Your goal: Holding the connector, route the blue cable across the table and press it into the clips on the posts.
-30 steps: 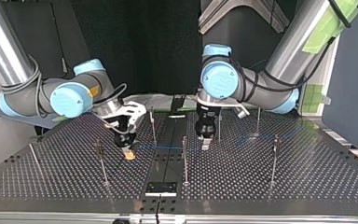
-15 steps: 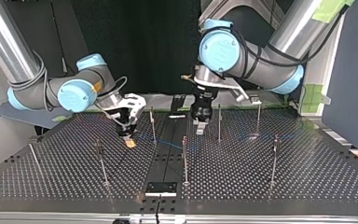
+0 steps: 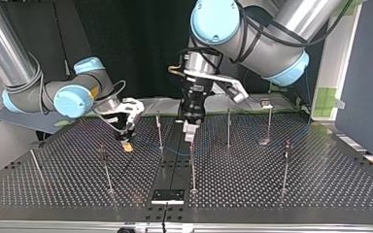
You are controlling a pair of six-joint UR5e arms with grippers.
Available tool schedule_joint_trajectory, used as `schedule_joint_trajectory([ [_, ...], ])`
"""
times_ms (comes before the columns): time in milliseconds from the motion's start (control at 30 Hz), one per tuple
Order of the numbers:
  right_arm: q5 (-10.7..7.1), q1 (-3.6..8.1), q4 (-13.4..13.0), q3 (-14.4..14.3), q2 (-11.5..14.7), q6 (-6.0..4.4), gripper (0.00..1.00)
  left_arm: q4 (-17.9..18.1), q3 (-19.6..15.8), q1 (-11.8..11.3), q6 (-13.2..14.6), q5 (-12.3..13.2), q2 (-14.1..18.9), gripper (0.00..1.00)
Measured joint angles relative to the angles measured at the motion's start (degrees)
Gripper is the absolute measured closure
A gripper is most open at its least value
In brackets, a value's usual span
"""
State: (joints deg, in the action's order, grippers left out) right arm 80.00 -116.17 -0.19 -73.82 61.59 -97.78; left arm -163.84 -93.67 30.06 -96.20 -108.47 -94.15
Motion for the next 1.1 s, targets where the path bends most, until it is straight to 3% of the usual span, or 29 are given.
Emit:
schedule_joint_trajectory([
  [467,-0.1,1.59,0.08,-0.12,-0.02,0.01,1.0,-0.42,6.84,6.45,3.32,-6.96,-6.8,0.0],
  [733,-0.07,2.66,0.02,-0.47,-0.12,0.0,1.0,-2.71,10.75,7.55,6.2,-10.88,-10.68,0.0],
  [1100,0.13,3.25,-0.05,-0.49,-0.19,0.01,1.0,-1.61,16.09,7.31,8.61,-14.58,-15.23,0.0],
])
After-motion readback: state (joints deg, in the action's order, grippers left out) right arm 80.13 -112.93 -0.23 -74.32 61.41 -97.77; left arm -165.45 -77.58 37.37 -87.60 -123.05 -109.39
